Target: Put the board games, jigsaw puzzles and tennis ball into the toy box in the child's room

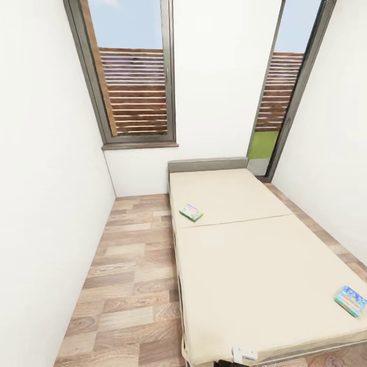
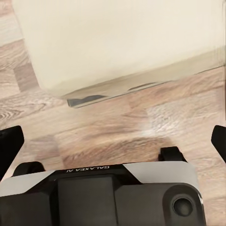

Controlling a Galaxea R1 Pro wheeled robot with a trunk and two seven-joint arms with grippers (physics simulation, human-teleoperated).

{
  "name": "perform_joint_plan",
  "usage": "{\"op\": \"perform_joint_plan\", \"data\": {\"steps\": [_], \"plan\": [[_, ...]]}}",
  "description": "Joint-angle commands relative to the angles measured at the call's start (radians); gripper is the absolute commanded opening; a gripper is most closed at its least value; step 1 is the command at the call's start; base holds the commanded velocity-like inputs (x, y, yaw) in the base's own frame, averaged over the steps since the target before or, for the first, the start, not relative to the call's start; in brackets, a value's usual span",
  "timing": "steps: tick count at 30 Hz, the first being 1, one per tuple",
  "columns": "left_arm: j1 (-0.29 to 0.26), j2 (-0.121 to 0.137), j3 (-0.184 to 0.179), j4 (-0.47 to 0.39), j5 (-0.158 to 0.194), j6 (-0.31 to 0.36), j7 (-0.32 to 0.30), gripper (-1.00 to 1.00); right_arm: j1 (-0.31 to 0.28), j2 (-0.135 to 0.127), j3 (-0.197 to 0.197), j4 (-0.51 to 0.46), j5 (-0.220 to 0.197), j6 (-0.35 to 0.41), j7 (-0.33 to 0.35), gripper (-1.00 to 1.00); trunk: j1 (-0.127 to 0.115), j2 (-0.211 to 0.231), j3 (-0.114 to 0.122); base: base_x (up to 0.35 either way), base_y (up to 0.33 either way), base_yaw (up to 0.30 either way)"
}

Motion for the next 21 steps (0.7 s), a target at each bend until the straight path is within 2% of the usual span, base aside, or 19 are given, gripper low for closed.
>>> {"op": "perform_joint_plan", "data": {"steps": [1, 15, 21], "plan": [[0.000, 0.000, 0.004, 0.001, 0.003, -0.006, -0.001, 1.00, 0.000, 0.000, 0.003, -0.002, -0.008, 0.005, -0.005, 1.00, 0.001, -0.002, -0.002, 0.061, 0.018, -0.287], [0.000, 0.000, 0.003, 0.006, 0.003, -0.024, -0.002, 1.00, 0.000, 0.000, 0.003, -0.002, -0.008, 0.005, -0.005, 1.00, 0.001, -0.002, -0.002, 0.010, 0.005, -0.287], [0.000, 0.000, 0.003, 0.006, 0.003, -0.023, -0.002, 1.00, 0.000, 0.000, 0.003, -0.002, -0.008, 0.004, -0.005, 1.00, 0.001, -0.002, -0.002, 0.000, 0.114, -0.287]]}}
